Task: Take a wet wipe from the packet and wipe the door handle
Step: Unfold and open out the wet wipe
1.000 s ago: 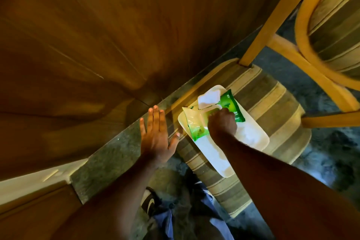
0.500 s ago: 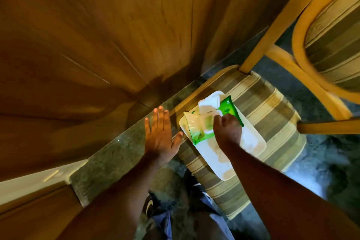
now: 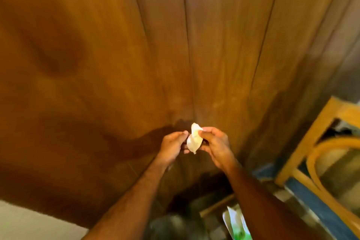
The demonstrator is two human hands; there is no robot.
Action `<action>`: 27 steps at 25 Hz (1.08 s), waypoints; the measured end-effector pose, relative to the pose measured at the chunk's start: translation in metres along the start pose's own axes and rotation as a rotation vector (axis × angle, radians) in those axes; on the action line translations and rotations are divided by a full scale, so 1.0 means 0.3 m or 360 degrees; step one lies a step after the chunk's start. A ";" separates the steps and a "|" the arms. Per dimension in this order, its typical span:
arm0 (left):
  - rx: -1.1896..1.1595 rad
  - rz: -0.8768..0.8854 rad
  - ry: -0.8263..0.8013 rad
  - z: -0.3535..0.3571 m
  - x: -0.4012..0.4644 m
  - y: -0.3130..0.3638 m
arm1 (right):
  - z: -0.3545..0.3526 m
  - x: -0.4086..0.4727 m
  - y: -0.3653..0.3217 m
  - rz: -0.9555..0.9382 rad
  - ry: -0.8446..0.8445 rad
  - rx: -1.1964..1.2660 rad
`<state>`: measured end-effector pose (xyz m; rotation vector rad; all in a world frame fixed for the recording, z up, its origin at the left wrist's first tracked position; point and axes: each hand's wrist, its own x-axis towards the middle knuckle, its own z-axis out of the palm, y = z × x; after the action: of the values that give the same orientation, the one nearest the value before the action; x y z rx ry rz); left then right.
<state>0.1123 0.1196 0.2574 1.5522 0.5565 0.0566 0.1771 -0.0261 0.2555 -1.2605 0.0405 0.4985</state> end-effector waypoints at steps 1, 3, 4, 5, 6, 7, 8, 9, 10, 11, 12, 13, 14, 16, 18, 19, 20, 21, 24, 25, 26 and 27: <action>-0.0030 0.0072 0.0009 -0.074 -0.031 0.099 | 0.091 -0.017 -0.073 -0.0053 -0.0101 0.0033; -0.0105 0.0223 0.0036 -0.249 -0.113 0.292 | 0.296 -0.070 -0.214 -0.0119 -0.0321 0.0111; -0.0137 0.0286 0.0050 -0.333 -0.160 0.375 | 0.394 -0.104 -0.276 -0.0153 -0.0432 0.0148; -0.0147 0.0346 0.0059 -0.413 -0.211 0.451 | 0.487 -0.140 -0.333 -0.0188 -0.0539 0.0180; -0.0146 0.0409 0.0076 -0.489 -0.265 0.517 | 0.572 -0.178 -0.382 -0.0212 -0.0640 0.0216; -0.0134 0.0472 0.0098 -0.558 -0.311 0.568 | 0.644 -0.211 -0.419 -0.0222 -0.0724 0.0263; -0.0115 0.0531 0.0123 -0.625 -0.359 0.609 | 0.710 -0.246 -0.450 -0.0234 -0.0804 0.0301; -0.0076 0.0575 0.0130 -0.678 -0.400 0.640 | 0.762 -0.276 -0.475 -0.0269 -0.0864 0.0316; -0.0030 0.0608 0.0125 -0.724 -0.440 0.666 | 0.811 -0.305 -0.496 -0.0329 -0.0907 0.0300; 0.0016 0.0637 0.0121 -0.771 -0.482 0.685 | 0.863 -0.340 -0.512 -0.0404 -0.0941 0.0263; 0.0043 0.0662 0.0117 -0.810 -0.525 0.704 | 0.912 -0.373 -0.531 -0.0490 -0.0960 0.0226; 0.0044 0.0688 0.0121 -0.840 -0.563 0.725 | 0.956 -0.402 -0.548 -0.0579 -0.0957 0.0198; 0.0033 0.0714 0.0140 -0.867 -0.599 0.744 | 0.994 -0.429 -0.564 -0.0657 -0.0938 0.0186; -0.0001 0.0767 0.0181 -0.910 -0.662 0.779 | 1.056 -0.471 -0.592 -0.0746 -0.0917 0.0196; -0.0019 0.0796 0.0179 -0.933 -0.705 0.810 | 1.099 -0.498 -0.609 -0.0808 -0.0932 0.0168; 0.0022 0.0805 0.0187 -0.935 -0.716 0.822 | 1.114 -0.504 -0.614 -0.0852 -0.0927 0.0127; 0.0081 0.0819 0.0221 -0.936 -0.726 0.832 | 1.128 -0.513 -0.618 -0.0889 -0.0927 0.0091; 0.0127 0.0835 0.0273 -0.936 -0.732 0.840 | 1.140 -0.522 -0.622 -0.0907 -0.0936 0.0073; 0.0052 0.0858 0.0451 -0.953 -0.751 0.853 | 1.148 -0.532 -0.636 -0.0893 -0.0963 0.0027; 0.0009 0.0856 0.0488 -0.964 -0.755 0.854 | 1.141 -0.531 -0.640 -0.0860 -0.0973 -0.0003; -0.0014 0.0848 0.0515 -0.974 -0.757 0.854 | 1.133 -0.526 -0.642 -0.0800 -0.0998 -0.0027; -0.0021 0.0844 0.0535 -0.982 -0.756 0.852 | 1.125 -0.522 -0.643 -0.0713 -0.1048 -0.0038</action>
<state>-0.1167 0.3179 0.5915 1.6521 0.3878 0.7334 0.0298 0.1894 0.5834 -1.0349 -0.7866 0.4991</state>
